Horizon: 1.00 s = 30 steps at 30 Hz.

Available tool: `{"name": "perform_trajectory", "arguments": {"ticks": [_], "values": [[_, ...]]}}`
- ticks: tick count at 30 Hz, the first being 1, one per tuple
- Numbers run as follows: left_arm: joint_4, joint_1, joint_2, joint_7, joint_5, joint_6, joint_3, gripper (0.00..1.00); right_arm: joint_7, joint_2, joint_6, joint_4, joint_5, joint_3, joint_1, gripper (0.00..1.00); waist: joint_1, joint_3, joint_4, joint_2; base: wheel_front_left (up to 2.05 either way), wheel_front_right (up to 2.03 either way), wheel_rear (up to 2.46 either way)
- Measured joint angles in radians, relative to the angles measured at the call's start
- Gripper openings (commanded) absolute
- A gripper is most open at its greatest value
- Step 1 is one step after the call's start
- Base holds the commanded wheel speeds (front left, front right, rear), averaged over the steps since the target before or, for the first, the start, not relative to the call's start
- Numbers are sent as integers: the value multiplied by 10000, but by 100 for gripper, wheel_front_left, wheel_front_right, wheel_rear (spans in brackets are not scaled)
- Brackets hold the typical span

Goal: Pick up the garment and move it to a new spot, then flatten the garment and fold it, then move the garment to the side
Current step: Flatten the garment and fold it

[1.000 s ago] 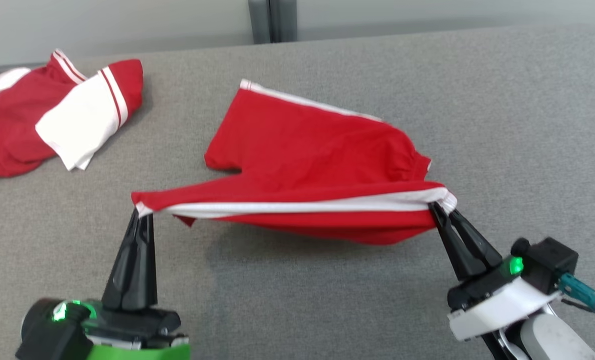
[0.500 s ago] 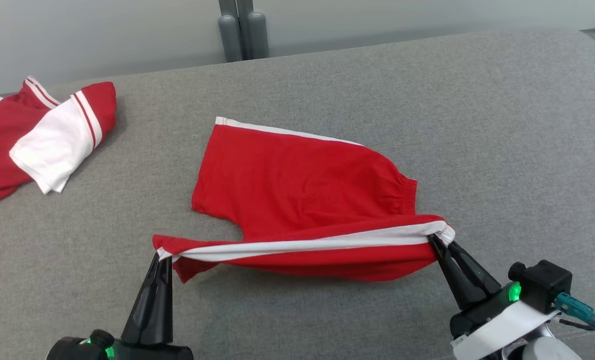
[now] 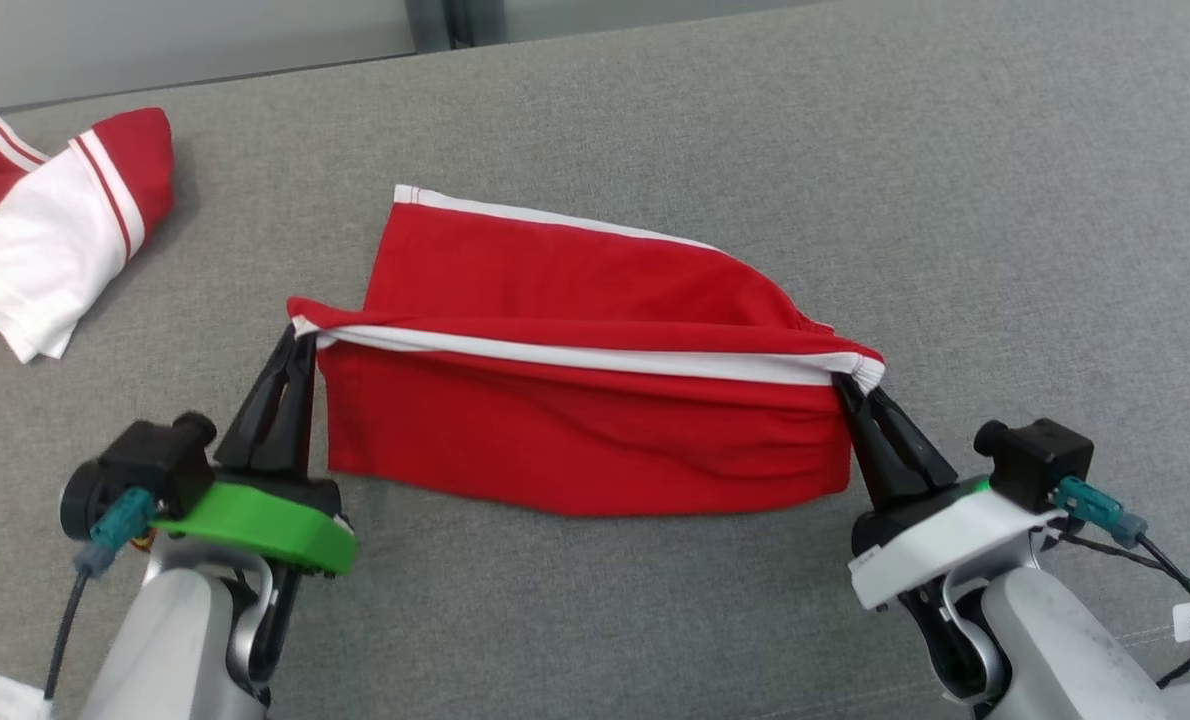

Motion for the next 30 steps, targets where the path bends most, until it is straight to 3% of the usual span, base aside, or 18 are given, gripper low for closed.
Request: {"name": "perform_trajectory", "arguments": {"ticks": [10,21,25,26,27,28,29,30], "values": [[2932,-2968,539,449,-163,0,-796,0,0,1035,0,1743,-299,-167,-1838,0,0,1062,-454,0,0,0,0],[5139,-4999,508,506,-73,17,-1246,0,0,1511,0,2861,-523,-230,-2858,0,0,1767,-967,0,0,0,0],[5678,-5581,449,508,-40,136,-1269,0,0,1572,0,2982,-522,-167,-3020,25,0,1846,-1088,0,0,0,0],[5827,-5697,410,487,-40,176,-1275,10,0,1578,0,3012,-504,-150,-3045,37,0,1854,-1112,0,0,0,0],[5946,-5767,370,481,-42,188,-1279,34,0,1576,-2,3035,-460,-151,-3052,64,0,1849,-1127,0,0,0,0],[6050,-5806,341,477,-42,198,-1289,86,0,1572,-2,3053,-435,-159,-3053,100,0,1838,-1131,0,0,0,0],[6163,-5836,313,466,-42,209,-1317,100,0,1572,-2,3058,-433,-157,-3054,100,0,1819,-1133,0,0,0,0],[6249,-5860,272,437,-42,215,-1346,100,0,1574,-2,3045,-372,-146,-3055,100,0,1799,-1131,0,0,0,0]]}}
